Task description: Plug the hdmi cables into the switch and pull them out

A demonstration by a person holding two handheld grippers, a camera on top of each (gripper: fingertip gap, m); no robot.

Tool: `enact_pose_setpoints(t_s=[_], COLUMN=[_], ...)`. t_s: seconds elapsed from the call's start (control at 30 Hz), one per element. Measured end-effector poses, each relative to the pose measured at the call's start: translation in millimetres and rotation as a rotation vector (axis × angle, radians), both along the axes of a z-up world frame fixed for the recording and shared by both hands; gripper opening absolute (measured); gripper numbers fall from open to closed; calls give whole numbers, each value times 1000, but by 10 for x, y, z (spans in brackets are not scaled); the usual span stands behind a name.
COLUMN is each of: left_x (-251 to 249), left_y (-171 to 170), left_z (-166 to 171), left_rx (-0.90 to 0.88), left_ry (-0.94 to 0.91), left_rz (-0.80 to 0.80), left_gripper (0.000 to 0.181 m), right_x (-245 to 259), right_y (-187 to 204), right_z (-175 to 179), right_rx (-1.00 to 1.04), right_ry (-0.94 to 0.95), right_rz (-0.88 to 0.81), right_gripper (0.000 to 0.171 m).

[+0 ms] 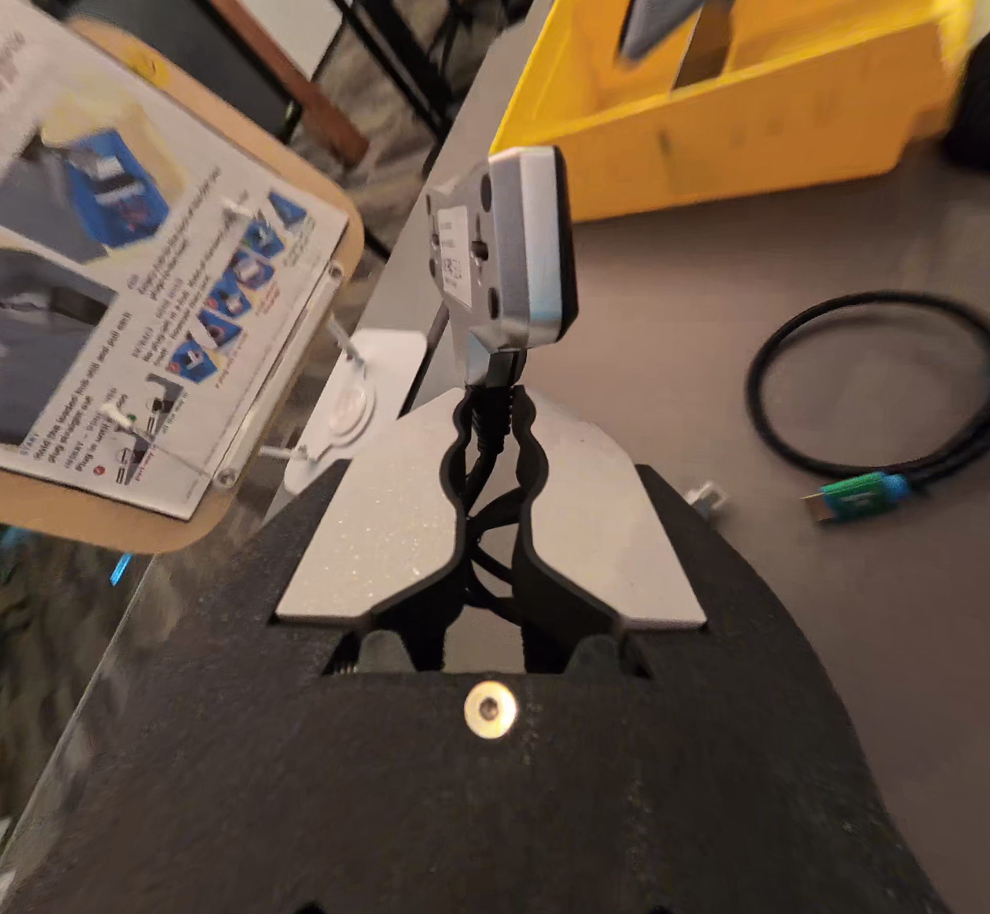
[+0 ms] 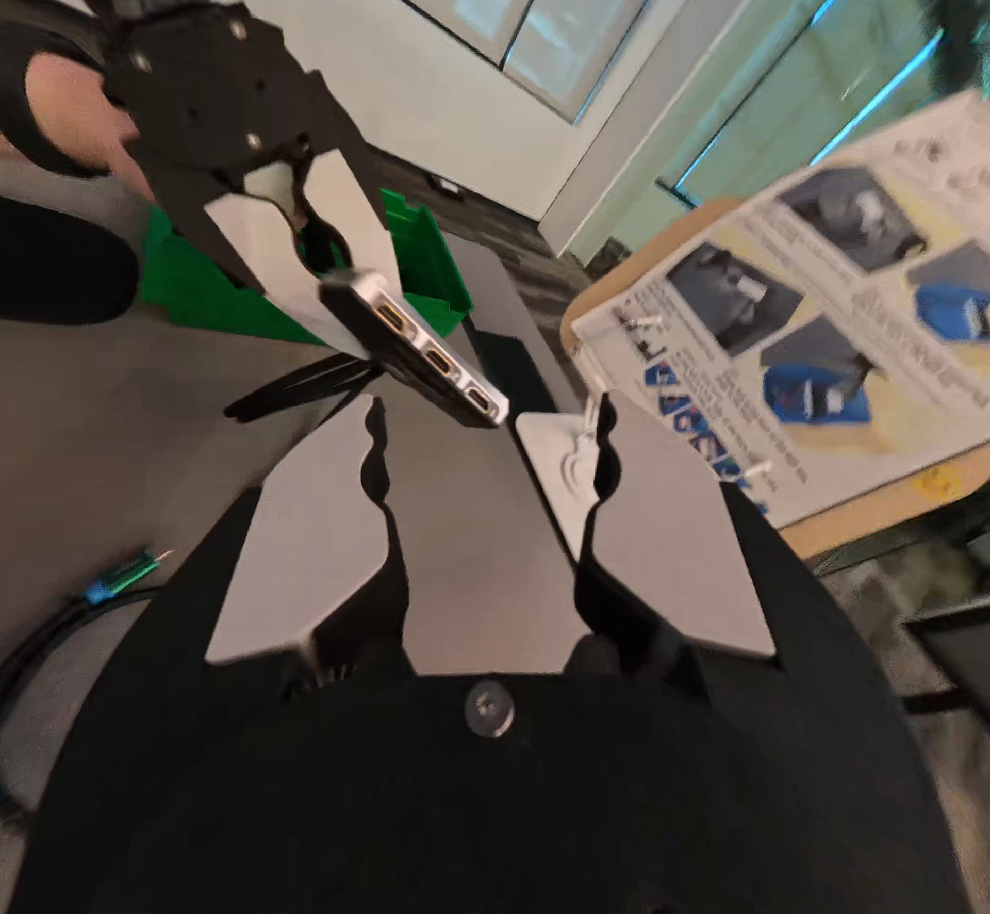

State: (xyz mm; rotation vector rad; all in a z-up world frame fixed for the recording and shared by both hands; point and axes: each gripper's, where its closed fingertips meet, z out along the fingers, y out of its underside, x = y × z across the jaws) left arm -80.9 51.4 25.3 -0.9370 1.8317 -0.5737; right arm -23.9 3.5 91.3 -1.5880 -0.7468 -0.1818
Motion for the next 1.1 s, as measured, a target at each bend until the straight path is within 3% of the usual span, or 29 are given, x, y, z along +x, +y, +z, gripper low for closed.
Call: enact_pose_setpoints(t_s=[0.13, 0.23, 0.27, 0.33, 0.4, 0.57, 0.63, 0.77, 1.1], left_x=[-179, -236, -247, -248, -224, -308, -324, -185, -43], left_y=[-298, -517, -580, -621, -549, -506, -587, -669, -662], left_z=[138, 134, 134, 121, 162, 447, 523, 375, 128], left_rx=[5, -37, -48, -55, -50, -87, -37, 59, 189], left_ry=[-58, -71, -79, -84, -135, -289, -335, -257, -191], left_rz=[-104, -202, -233, -251, -220, -203, -231, -236, -240], left_gripper=[14, 14, 14, 14, 14, 53, 59, 57, 24], right_x=[-357, -597, -615, -657, -686, -468, -442, -471, -566], right_y=[-21, -57, -39, -69, -81, 22, 55, 85, 87], right_z=[4, -186, -270, -455, -490, -590, -614, -626, -690], right_rx=[76, 51, 31, -51, -67, -129, -126, -117, -123], right_ry=[-68, -171, -217, -291, -296, -417, -458, -495, -506], right_rz=[137, 247, 248, 296, 324, 180, 154, 140, 183], right_gripper=[77, 73, 67, 34, 22, 23, 23, 23, 23])
